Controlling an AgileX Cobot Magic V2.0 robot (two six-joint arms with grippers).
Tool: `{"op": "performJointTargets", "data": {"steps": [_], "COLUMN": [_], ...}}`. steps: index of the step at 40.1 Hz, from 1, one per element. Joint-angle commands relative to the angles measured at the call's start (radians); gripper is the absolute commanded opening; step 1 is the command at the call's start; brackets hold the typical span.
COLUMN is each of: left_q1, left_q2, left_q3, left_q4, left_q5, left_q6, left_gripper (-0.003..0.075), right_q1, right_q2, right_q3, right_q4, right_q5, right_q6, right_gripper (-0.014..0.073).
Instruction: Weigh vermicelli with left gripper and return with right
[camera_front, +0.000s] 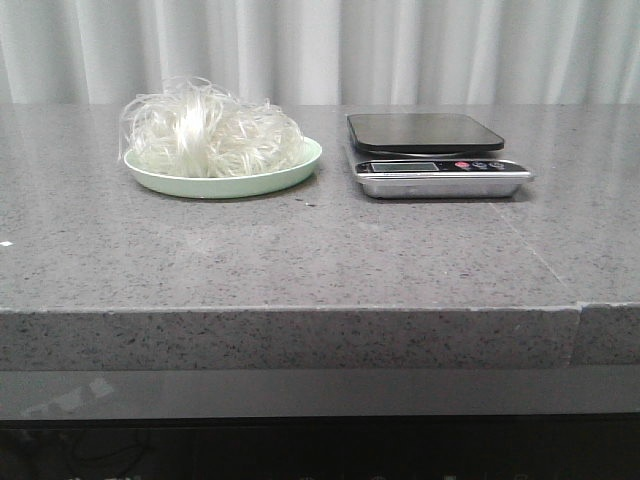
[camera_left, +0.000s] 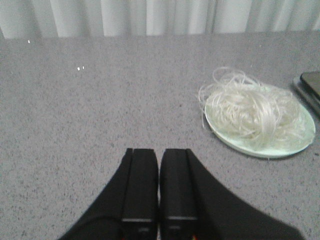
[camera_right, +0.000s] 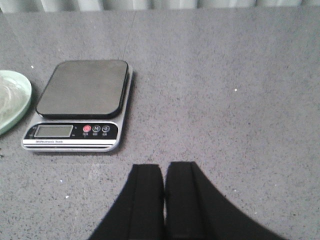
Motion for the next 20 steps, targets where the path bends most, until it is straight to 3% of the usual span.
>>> {"op": "performJointTargets", "data": {"steps": [1,7,14,16,20], "left_q1": [-0.006,-0.006,-0.006,-0.006,-0.006], "left_q2": [0.041,0.102,0.150,0.157,0.172], "left_q3": [-0.028,-0.028,-0.028,-0.028,-0.028], "left_q4": [-0.004,-0.004,-0.004,-0.004,-0.004], "left_q5": [-0.048,-0.046,-0.050,-0.055,-0.067], "left_q6": [-0.007,-0.007,-0.007,-0.007,-0.007], "left_gripper": [0.0155,0.0155,0.0162,0.0189,0.0327], "right_q1": [-0.005,-0.005,-0.005,-0.005,-0.005], "right_q2": [0.045,0.093,0.126,0.132,0.140], "right_q3": [-0.036,-0.036,-0.036,-0.036,-0.036], "right_q4": [-0.022,-0.045,-0.045,-0.045,-0.045], "right_q5": [-0.055,-0.031,-0.031,-0.031,-0.032], "right_q6": [-0.011,-0.015,-0.015,-0.015,-0.015], "right_gripper": [0.0195,0.0215,0.0389,0.0445,0.0524]}}
